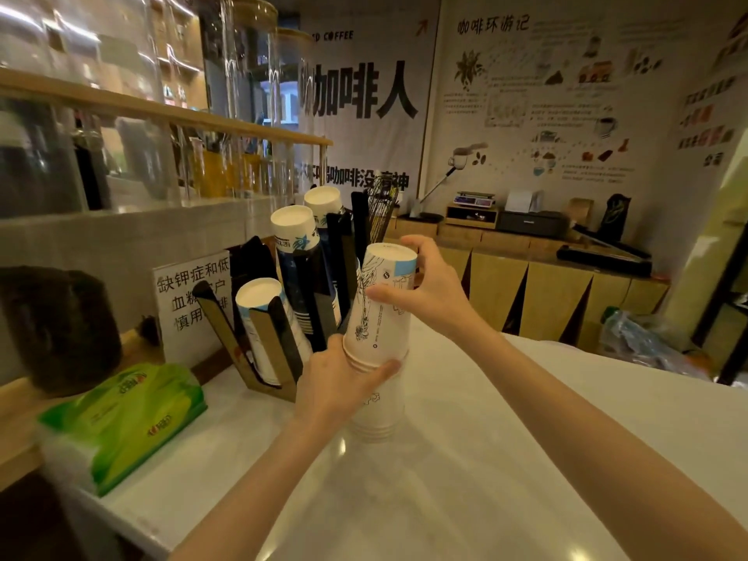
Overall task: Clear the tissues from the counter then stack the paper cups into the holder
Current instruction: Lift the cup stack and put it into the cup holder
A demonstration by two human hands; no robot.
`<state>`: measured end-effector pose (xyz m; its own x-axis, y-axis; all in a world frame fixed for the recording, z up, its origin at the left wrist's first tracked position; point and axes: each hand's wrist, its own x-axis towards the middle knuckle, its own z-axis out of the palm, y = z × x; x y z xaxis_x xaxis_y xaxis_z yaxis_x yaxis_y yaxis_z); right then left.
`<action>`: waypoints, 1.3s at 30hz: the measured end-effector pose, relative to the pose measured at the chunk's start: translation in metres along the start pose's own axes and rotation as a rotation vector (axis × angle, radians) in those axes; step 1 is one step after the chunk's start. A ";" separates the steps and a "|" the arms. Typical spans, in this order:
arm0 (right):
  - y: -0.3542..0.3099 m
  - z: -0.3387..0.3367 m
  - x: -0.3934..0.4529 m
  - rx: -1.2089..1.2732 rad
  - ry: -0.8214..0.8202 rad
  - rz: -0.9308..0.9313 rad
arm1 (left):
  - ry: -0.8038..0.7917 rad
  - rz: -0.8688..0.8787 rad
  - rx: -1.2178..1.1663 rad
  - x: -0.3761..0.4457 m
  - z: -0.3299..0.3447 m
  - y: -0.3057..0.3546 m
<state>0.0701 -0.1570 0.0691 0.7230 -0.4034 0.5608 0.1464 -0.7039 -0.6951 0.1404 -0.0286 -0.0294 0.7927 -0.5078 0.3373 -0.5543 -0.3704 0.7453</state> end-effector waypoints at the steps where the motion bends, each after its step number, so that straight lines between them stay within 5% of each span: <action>1: 0.004 0.004 -0.002 -0.009 -0.013 0.011 | -0.022 -0.020 0.023 -0.002 0.002 -0.003; 15: 0.041 0.036 -0.036 -0.049 -0.018 0.154 | -0.139 -0.068 0.110 -0.019 0.026 -0.036; 20: 0.039 0.029 -0.043 0.085 -0.176 0.292 | -0.180 -0.076 0.159 -0.019 0.022 -0.039; 29: 0.065 0.032 -0.089 0.284 -0.287 0.645 | -0.250 -0.049 -0.261 -0.025 0.030 -0.040; 39: 0.062 0.036 -0.107 0.444 -0.283 0.529 | -0.192 -0.109 -0.507 -0.038 0.030 -0.032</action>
<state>0.0259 -0.1362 -0.0501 0.9101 -0.4144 0.0054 -0.0538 -0.1311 -0.9899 0.1207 -0.0211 -0.0832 0.7521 -0.6375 0.1670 -0.2424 -0.0319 0.9697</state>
